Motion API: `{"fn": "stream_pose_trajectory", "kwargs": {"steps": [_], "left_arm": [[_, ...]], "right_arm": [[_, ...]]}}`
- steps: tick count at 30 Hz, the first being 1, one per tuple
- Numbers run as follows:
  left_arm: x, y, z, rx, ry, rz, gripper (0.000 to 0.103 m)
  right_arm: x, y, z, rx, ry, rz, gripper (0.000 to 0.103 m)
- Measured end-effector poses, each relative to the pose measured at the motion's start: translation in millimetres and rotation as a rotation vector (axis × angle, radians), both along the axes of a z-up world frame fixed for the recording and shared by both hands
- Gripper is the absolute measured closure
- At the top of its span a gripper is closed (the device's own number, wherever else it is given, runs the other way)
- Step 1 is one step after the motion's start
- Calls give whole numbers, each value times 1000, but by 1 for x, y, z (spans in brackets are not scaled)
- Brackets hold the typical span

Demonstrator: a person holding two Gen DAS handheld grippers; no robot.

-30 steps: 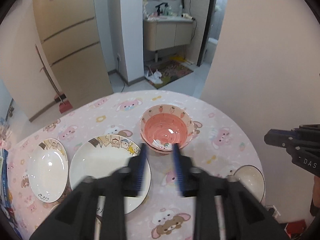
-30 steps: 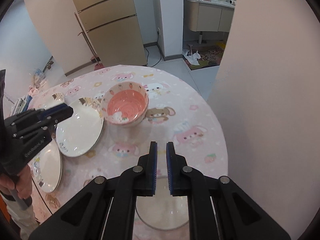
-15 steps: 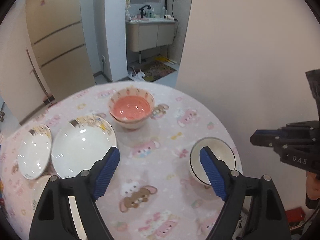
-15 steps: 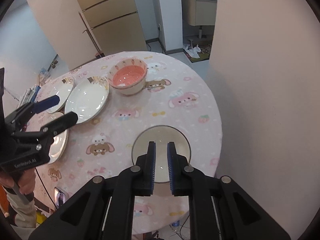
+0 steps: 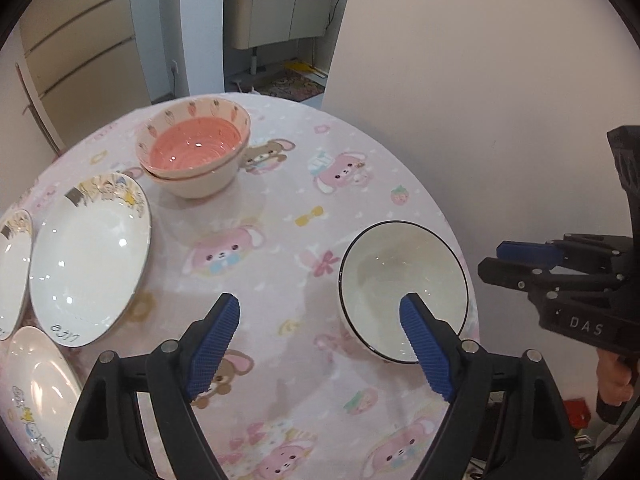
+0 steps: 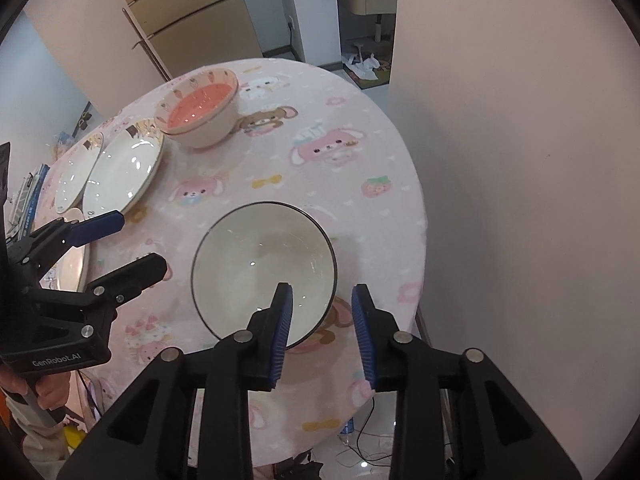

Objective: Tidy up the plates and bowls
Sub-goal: 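Move both grippers to the white bowl and close on its rim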

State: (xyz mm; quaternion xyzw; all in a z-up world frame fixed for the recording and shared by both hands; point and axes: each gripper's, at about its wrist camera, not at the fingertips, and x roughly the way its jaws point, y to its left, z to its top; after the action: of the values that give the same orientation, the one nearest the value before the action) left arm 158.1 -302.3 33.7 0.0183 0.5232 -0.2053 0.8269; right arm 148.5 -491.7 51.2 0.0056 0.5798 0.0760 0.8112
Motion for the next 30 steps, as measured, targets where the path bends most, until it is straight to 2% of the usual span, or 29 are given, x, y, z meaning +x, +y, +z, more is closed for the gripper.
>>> {"fn": "stream_pose_trajectory", "kwargs": {"steps": [2,6,9,11,13,17,21,23,25,30], "left_arm": [[4,-4,-4,3,7,-8,27],[12,-8,-10,-8,25,3,31],[17,-12,-16,10,39,6,45],[20,-15,-23,23,63,-2,63],[21,-17,-31,23,95,-7,70],[25,-20,-42,9,134,-5,70],[32,-23,-50,-9,175,3,72],[36,-24,-55,-18,198,8,85],[36,-26,-57,-32,208,-2,90],[33,-31,-53,0,168,-6,95]], "right_arm": [[2,-3,-4,3,8,-7,73],[6,-7,-8,1,5,-10,73],[9,-6,-13,5,17,5,73],[11,-4,-17,15,30,13,75],[13,-1,-23,15,41,21,78],[17,1,-32,17,60,21,91],[20,-2,-37,25,69,8,96],[21,-4,-39,34,78,0,97],[23,-3,-42,36,86,0,97],[21,2,-41,7,72,9,97]]}}
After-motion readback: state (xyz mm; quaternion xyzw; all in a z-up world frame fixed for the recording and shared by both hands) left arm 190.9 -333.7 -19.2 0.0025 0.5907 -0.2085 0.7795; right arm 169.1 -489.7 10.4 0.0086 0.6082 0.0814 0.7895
